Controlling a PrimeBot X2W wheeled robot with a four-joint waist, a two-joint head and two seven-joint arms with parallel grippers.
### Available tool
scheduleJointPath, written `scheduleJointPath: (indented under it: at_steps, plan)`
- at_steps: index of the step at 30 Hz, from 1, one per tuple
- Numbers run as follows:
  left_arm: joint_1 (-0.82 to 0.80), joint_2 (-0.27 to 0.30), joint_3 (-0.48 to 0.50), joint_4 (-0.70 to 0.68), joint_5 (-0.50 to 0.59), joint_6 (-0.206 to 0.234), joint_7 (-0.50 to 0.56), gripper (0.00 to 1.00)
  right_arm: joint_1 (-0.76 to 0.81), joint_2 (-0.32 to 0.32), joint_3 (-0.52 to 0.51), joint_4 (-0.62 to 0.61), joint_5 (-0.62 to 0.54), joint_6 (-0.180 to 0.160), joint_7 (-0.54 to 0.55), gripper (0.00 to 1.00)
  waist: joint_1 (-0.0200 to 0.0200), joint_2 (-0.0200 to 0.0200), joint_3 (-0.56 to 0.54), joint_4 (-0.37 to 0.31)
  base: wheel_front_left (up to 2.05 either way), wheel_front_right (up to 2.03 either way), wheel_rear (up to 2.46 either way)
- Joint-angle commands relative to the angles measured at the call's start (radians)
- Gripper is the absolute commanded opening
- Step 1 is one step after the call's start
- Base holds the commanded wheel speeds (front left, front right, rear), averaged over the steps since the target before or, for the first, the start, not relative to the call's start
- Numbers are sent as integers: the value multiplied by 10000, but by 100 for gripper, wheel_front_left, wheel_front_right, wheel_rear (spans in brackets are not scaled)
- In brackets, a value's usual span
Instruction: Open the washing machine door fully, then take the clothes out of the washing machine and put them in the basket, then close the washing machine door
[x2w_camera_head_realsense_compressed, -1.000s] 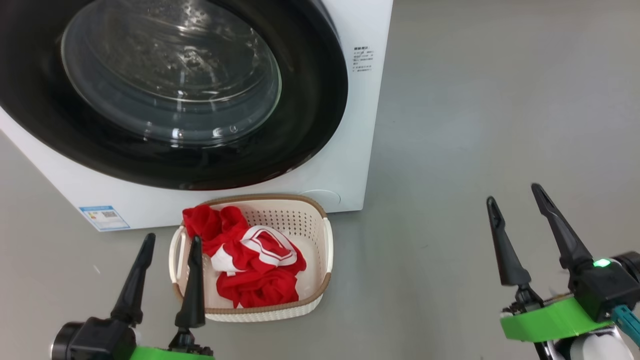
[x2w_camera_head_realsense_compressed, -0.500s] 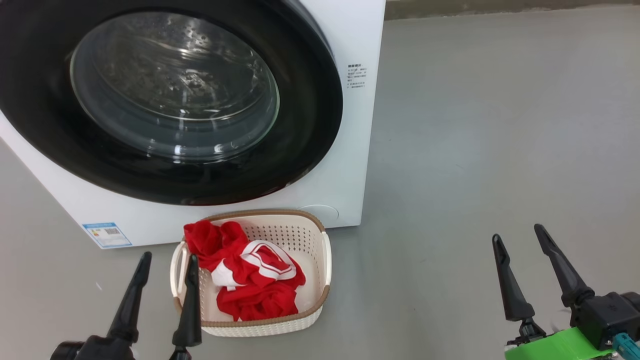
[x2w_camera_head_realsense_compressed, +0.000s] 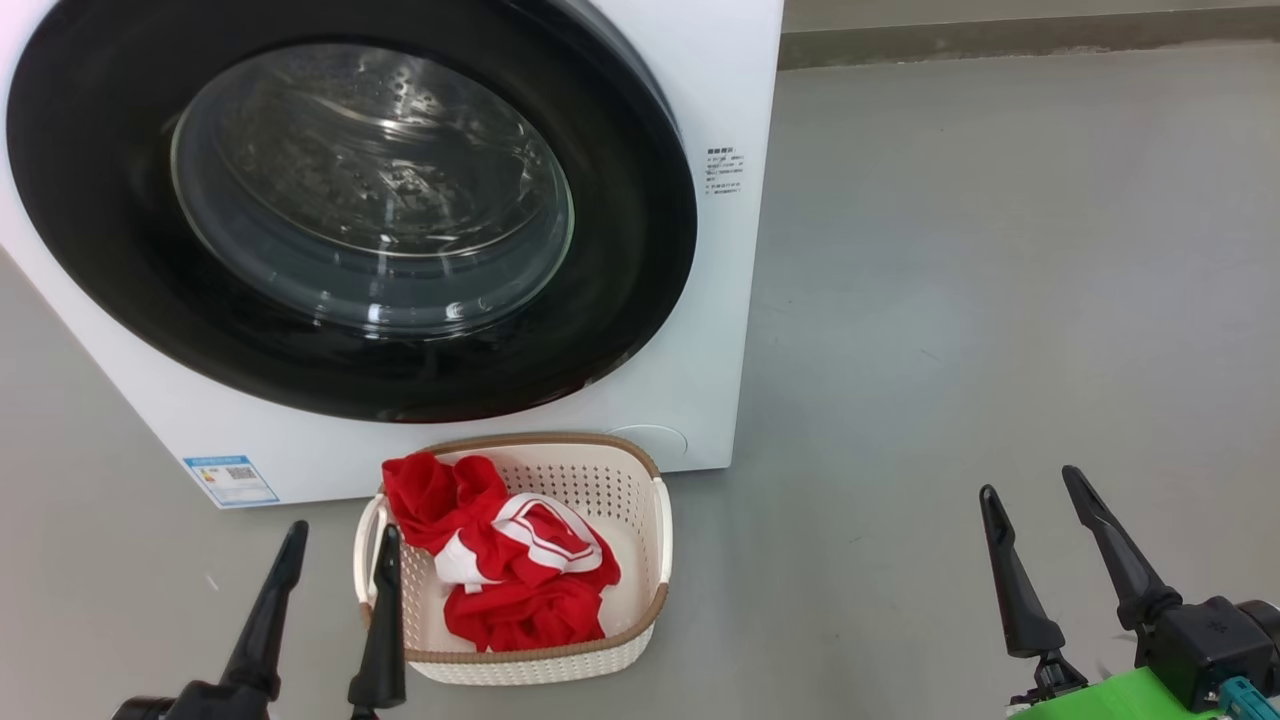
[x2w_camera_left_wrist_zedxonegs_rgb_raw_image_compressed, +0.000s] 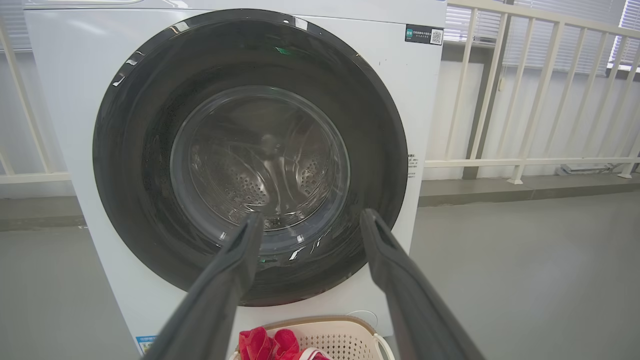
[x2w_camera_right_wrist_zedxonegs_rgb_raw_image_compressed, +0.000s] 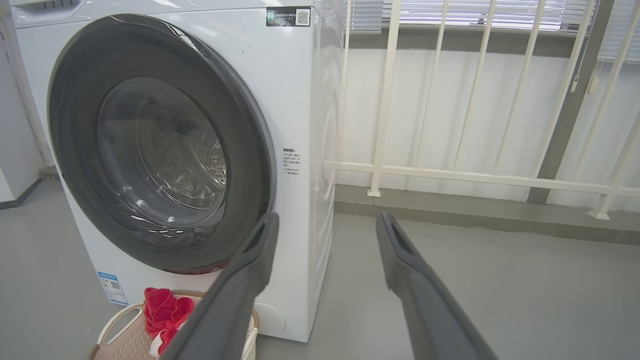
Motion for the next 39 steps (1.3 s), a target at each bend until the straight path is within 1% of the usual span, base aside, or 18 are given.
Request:
scheduleJointPath:
  at_steps: [1,10,11,15,17,21,25,39]
  plan:
    - [-146,67,365,-204,64,32,-49,100,-182,-117,253,-264,49,-38,6,100,0,0,8,3,0,0,0]
    - [-184,56,413,-382,221,-1,-49,100,-182,-116,291,-306,51,-38,6,100,0,0,45,33,0,0,0]
    - [-1,-15,50,-118,165,-1,0,0,33,8,23,-38,2,0,0,0,0,0,46,33,0,0,0]
    - [19,-69,-25,340,93,-4,31,0,74,125,32,440,52,2,3,0,0,0,48,34,0,0,0]
    - [-8,-68,3,376,-145,-21,93,0,60,112,45,445,301,1,40,0,2,0,47,39,0,0,0]
    - [-56,-65,63,454,-742,-62,246,0,-14,57,62,513,948,0,156,0,22,0,20,58,0,0,0]
    - [-109,-63,108,532,-1217,-95,361,0,-94,18,80,592,1457,-2,246,0,2,0,39,70,0,0,0]
    - [-277,-57,260,763,-2758,-203,741,0,-324,-82,114,800,3078,-6,554,0,1,0,40,109,0,0,0]
